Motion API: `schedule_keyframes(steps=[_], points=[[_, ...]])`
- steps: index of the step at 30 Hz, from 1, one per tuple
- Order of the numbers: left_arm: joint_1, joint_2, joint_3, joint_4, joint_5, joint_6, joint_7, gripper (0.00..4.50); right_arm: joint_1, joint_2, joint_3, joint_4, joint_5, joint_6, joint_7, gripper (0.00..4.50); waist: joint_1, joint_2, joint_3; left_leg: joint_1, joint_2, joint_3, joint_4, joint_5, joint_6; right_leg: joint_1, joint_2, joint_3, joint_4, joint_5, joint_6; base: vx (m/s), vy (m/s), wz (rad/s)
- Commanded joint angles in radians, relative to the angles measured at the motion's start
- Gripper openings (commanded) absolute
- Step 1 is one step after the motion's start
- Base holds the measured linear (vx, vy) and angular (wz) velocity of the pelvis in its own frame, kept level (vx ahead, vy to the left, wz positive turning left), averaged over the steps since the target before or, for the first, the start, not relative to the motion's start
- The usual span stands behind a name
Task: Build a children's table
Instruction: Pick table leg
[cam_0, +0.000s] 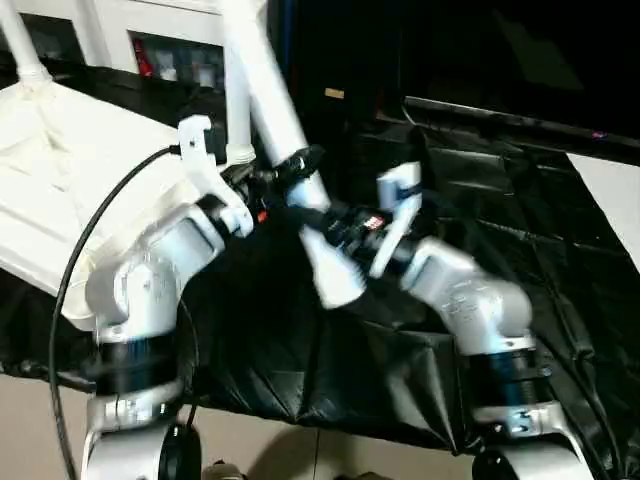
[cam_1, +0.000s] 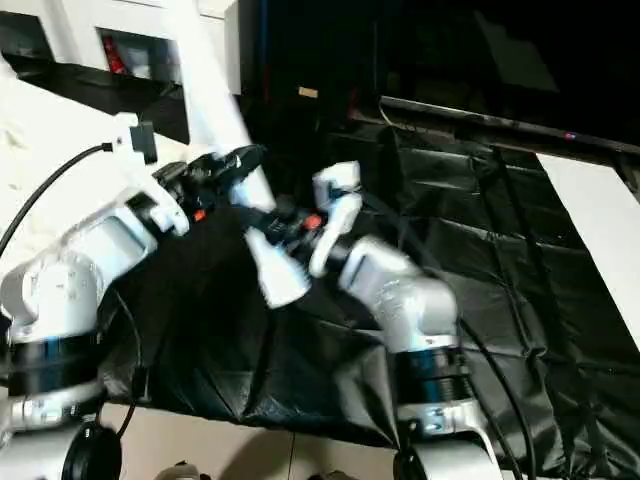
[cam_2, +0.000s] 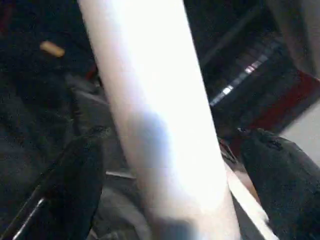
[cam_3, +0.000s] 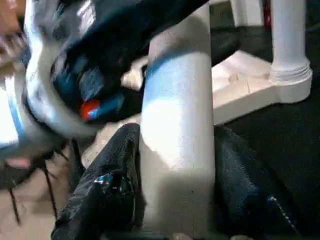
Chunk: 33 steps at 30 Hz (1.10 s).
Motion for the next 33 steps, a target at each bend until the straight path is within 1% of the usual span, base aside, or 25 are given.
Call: schedule_keyframes(steps=[1,2,4,6,8,9,14,16,18,19,20,22,24,26,27,28,29,31,32,33], points=[[-0.022,-0.01,0.021,0.027,0.003,0.013,0.061,4.16,0.005,-0.009,0.018,-0.032,-0.039,-0.032,-0.026,1.82,0.003,0.016,-0.067,-0.003,0.032,-0.009,-0.078,-0.092,-0.028,0.064,-0.081,0.055,-0.078,-0.216,-0.104,0.0,0.0,0.0],[-0.025,-0.011,0.029,0.032,0.003,0.013,0.073,4.1,0.004,-0.008,0.027,-0.031,-0.052,-0.039,-0.035,1.82,0.004,0.016,-0.067,-0.004,0.032,-0.009,-0.078,-0.088,-0.03,0.064,-0.082,0.055,-0.077,-0.21,-0.103,0.0,0.0,0.0],[-0.028,-0.014,0.045,0.037,0.009,0.013,0.116,3.83,-0.003,0.002,0.058,-0.025,-0.1,-0.064,-0.078,1.82,0.006,0.017,-0.069,-0.003,0.033,-0.009,-0.077,-0.073,-0.032,0.063,-0.082,0.054,-0.072,-0.173,-0.11,0.0,0.0,0.0],[-0.028,-0.02,0.051,0.031,0.012,0.016,0.142,3.73,-0.008,0.01,0.075,-0.025,-0.119,-0.074,-0.098,1.82,0.006,0.016,-0.07,-0.002,0.031,-0.008,-0.076,-0.069,-0.03,0.064,-0.081,0.054,-0.07,-0.154,-0.114,0.0,0.0,0.0],[-0.03,-0.025,0.054,0.029,0.011,0.017,0.153,3.72,-0.008,0.014,0.081,-0.029,-0.121,-0.075,-0.102,1.82,0.007,0.017,-0.069,-0.003,0.032,-0.008,-0.077,-0.074,-0.029,0.064,-0.081,0.055,-0.07,-0.154,-0.116,0.0,0.0,0.0],[-0.033,-0.031,0.057,0.027,0.009,0.017,0.161,3.41,-0.01,0.018,0.086,-0.032,-0.123,-0.077,-0.106,1.82,0.007,0.016,-0.068,-0.003,0.031,-0.008,-0.077,-0.082,-0.028,0.065,-0.081,0.055,-0.071,-0.161,-0.113,0.0,0.0,0.0],[-0.043,-0.037,0.057,0.03,-0.009,-0.006,0.16,3.24,-0.017,0.025,0.093,-0.029,-0.13,-0.087,-0.116,1.82,0.008,0.016,-0.066,-0.003,0.032,-0.01,-0.08,-0.102,-0.031,0.063,-0.081,0.055,-0.075,-0.191,-0.097,0.0,0.0,0.0],[-0.044,-0.032,0.053,0.03,-0.019,-0.005,0.152,2.89,-0.02,0.025,0.095,-0.025,-0.135,-0.092,-0.118,1.82,0.008,0.017,-0.067,-0.002,0.032,-0.01,-0.079,-0.101,-0.032,0.063,-0.082,0.055,-0.074,-0.19,-0.092,0.0,0.0,0.0],[-0.044,-0.032,0.054,0.031,-0.022,-0.003,0.153,2.9,-0.02,0.024,0.095,-0.024,-0.136,-0.093,-0.118,1.82,0.008,0.019,-0.067,-0.002,0.032,-0.01,-0.079,-0.101,-0.033,0.063,-0.082,0.055,-0.074,-0.185,-0.092,0.0,0.0,0.0],[-0.046,-0.032,0.055,0.031,-0.024,-0.002,0.154,2.79,-0.022,0.024,0.095,-0.023,-0.138,-0.094,-0.12,1.82,0.008,0.021,-0.067,-0.002,0.032,-0.01,-0.079,-0.097,-0.035,0.062,-0.081,0.055,-0.072,-0.173,-0.097,0.0,0.0,0.0],[-0.046,-0.03,0.053,0.029,-0.025,-0.002,0.152,2.79,-0.023,0.024,0.094,-0.022,-0.139,-0.095,-0.122,1.82,0.008,0.021,-0.068,-0.002,0.031,-0.01,-0.078,-0.094,-0.034,0.063,-0.081,0.055,-0.072,-0.164,-0.099,0.0,0.0,0.0],[-0.049,-0.027,0.054,0.027,-0.028,-0.001,0.151,2.51,-0.027,0.022,0.091,-0.019,-0.142,-0.098,-0.125,1.82,0.007,0.021,-0.068,-0.003,0.031,-0.01,-0.078,-0.09,-0.034,0.065,-0.08,0.055,-0.07,-0.153,-0.102,0.0,0.0,0.0],[-0.051,-0.015,0.042,0.024,-0.02,-0.002,0.144,2.49,-0.031,0.019,0.092,-0.016,-0.145,-0.1,-0.129,1.82,0.007,0.02,-0.068,-0.002,0.031,-0.01,-0.079,-0.096,-0.034,0.064,-0.08,0.055,-0.071,-0.161,-0.1,0.0,0.0,0.0],[-0.055,-0.009,0.036,0.022,-0.018,-0.001,0.139,2.4,-0.036,0.018,0.093,-0.011,-0.15,-0.105,-0.131,1.82,0.008,0.022,-0.068,-0.001,0.031,-0.01,-0.079,-0.097,-0.036,0.064,-0.08,0.055,-0.071,-0.158,-0.101,0.0,0.0,0.0],[-0.057,-0.003,0.031,0.021,-0.016,0.001,0.134,2.13,-0.038,0.017,0.094,-0.008,-0.152,-0.107,-0.129,2.17,0.007,0.022,-0.068,0.0,0.031,-0.01,-0.079,-0.099,-0.036,0.063,-0.08,0.055,-0.071,-0.16,-0.101,0.0,0.0,0.0],[-0.058,-0.001,0.03,0.021,-0.014,0.001,0.134,2.13,-0.04,0.017,0.094,-0.006,-0.153,-0.108,-0.129,2.17,0.007,0.023,-0.068,0.0,0.031,-0.01,-0.079,-0.098,-0.037,0.064,-0.08,0.055,-0.071,-0.158,-0.102,0.0,0.0,0.0],[-0.06,0.008,0.02,0.017,-0.009,0.002,0.128,2.09,-0.044,0.012,0.095,-0.002,-0.15,-0.103,-0.119,2.52,0.007,0.023,-0.068,0.0,0.031,-0.01,-0.079,-0.096,-0.038,0.063,-0.08,0.055,-0.071,-0.155,-0.104,0.0,0.0,0.0],[-0.065,0.026,0.002,0.015,0.004,-0.002,0.125,1.98,-0.055,-0.002,0.096,0.008,-0.139,-0.077,-0.093,2.54,0.007,0.023,-0.068,0.0,0.032,-0.01,-0.08,-0.098,-0.04,0.064,-0.078,0.054,-0.068,-0.146,-0.105,0.0,0.0,0.0],[-0.065,0.028,0.001,0.015,0.005,-0.002,0.125,1.95,-0.056,-0.004,0.096,0.008,-0.138,-0.074,-0.091,2.62,0.007,0.023,-0.068,0.0,0.031,-0.01,-0.08,-0.101,-0.039,0.065,-0.078,0.054,-0.069,-0.147,-0.103,0.0,0.0,0.0],[-0.071,0.041,-0.012,0.012,0.007,0.001,0.115,1.85,-0.067,-0.032,0.111,0.015,-0.137,-0.041,-0.059,2.91,0.007,0.023,-0.069,0.0,0.031,-0.01,-0.078,-0.09,-0.037,0.068,-0.078,0.055,-0.067,-0.133,-0.102,0.0,0.0,0.0]])
